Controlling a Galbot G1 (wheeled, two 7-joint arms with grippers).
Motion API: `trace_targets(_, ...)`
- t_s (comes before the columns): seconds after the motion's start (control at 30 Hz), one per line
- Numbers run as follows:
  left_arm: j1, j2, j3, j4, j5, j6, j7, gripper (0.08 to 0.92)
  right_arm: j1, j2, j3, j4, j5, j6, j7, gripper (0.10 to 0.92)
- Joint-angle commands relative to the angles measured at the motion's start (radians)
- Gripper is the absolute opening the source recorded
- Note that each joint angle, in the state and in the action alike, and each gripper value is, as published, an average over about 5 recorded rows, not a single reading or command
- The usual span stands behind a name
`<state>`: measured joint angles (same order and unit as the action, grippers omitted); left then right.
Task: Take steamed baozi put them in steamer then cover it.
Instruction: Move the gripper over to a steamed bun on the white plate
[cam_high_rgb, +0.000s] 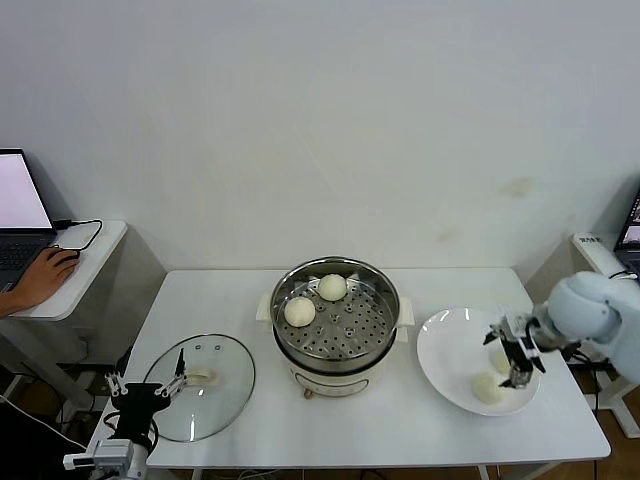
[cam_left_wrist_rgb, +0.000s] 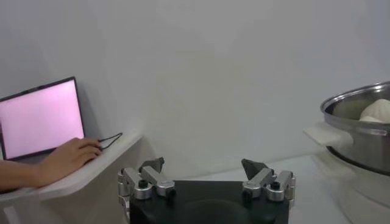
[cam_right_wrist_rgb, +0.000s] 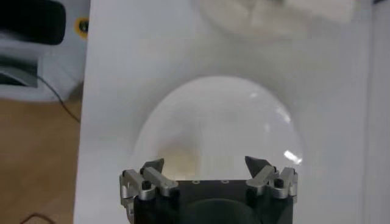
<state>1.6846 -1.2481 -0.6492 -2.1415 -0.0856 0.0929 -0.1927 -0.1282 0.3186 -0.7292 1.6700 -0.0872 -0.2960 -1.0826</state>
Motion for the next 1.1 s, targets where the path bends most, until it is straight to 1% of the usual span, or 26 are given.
trace_targets(0.03, 0.0, -0.002, -0.001, 0.002, 0.002, 0.0, 0.0, 0.823, -0.216, 0.013, 0.15, -0.047, -0.104, 0.031, 0.005, 0.822)
trace_targets(0.33, -0.002, -0.006, -0.005, 0.01, 0.003, 0.0, 0.0, 0.823, -0.223, 0.077, 0.152, -0.108, -0.13, 0.026, 0.031, 0.823)
trace_targets(0.73, -0.01, -0.002, -0.007, 0.022, 0.003, -0.001, 0.0, 0.823, -0.22, 0.123, 0.148, -0.168, -0.134, 0.019, 0.042, 0.815)
trace_targets(1.1, -0.013, 0.007, -0.01, 0.015, 0.002, 0.001, 0.0, 0.823, -0.22, 0.141, 0.144, -0.174, -0.116, 0.01, 0.038, 0.702)
